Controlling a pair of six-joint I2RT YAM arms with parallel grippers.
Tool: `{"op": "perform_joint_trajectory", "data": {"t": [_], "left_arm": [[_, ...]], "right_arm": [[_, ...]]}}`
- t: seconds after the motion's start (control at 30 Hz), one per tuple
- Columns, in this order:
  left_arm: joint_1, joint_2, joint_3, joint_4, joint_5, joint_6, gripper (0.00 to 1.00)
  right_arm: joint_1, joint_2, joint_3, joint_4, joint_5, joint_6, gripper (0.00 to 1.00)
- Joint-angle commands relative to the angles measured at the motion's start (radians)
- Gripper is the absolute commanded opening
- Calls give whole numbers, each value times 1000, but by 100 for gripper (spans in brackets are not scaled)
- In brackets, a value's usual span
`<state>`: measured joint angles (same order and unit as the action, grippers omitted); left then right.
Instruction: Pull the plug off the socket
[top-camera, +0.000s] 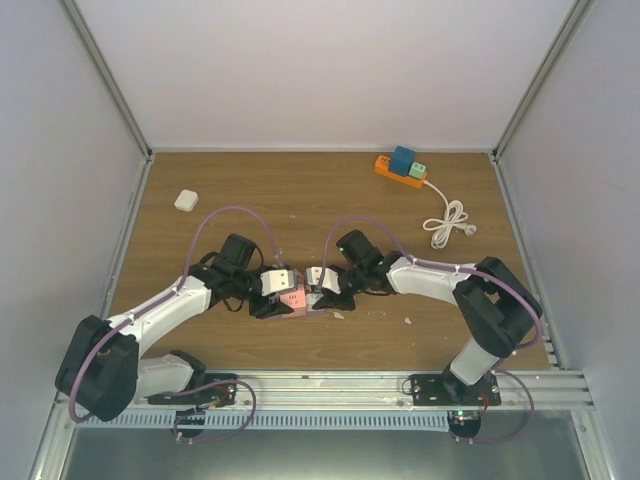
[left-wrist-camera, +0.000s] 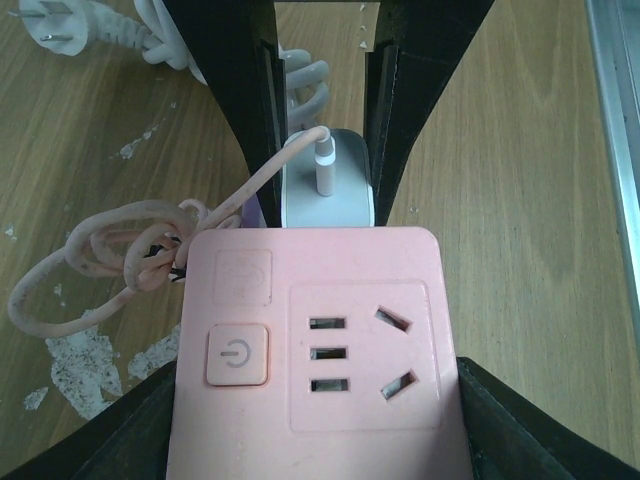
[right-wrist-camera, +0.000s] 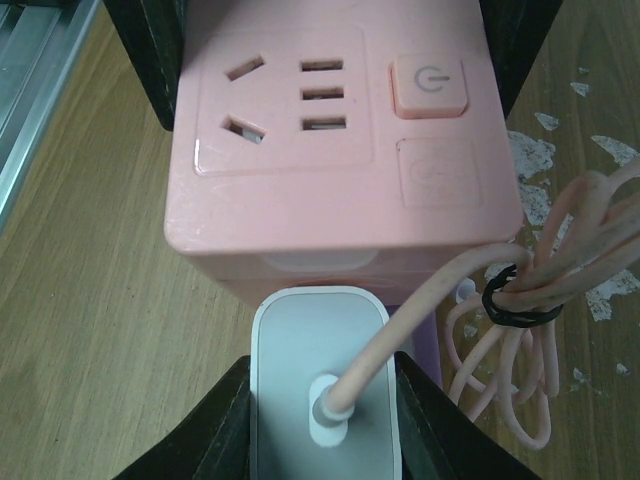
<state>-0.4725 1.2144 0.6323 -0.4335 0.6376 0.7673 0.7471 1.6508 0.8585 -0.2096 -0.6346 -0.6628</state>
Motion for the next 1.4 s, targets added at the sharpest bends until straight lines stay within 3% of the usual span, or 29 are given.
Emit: {"op": "perform_joint_trajectory", "data": {"t": [0.0,0.33,0.7,1.37], "left_arm": [[-37,8,32,128,181,-22,26],[-48,31,-8,68,-12,130,25],[-73,42,-7,26,-125,180,23],[-74,205,109,-85,-128,147,23]], "right_arm": [[9,50,-1,8,139,19,1],[9,-15,29,-13,25,43,1],[5,-44,72,-20,-52,61,0],[9,-146,-15,32,52,-46,1]]}}
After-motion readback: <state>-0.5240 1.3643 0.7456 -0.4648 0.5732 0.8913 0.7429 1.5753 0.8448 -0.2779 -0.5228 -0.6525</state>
